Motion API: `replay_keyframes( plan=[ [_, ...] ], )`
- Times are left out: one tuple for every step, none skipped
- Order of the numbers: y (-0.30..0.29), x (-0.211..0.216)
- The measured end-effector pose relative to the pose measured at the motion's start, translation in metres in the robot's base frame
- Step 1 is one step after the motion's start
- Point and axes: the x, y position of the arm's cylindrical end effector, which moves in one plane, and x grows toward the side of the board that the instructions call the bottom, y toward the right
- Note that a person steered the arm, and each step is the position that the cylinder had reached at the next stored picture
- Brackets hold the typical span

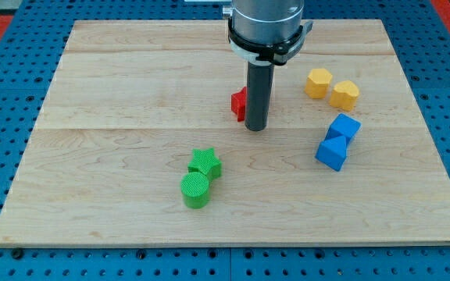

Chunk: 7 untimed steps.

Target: Slide the blue cube and blue triangle towards bottom right

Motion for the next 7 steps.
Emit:
replay_keyframes(
  plan=[
    [0.000, 0.000],
    [0.000, 0.001],
    [0.001, -0.001],
    [0.043, -0.012],
    [0.108, -0.039],
    [0.116, -0.037],
    [0.130, 0.009]
  ],
)
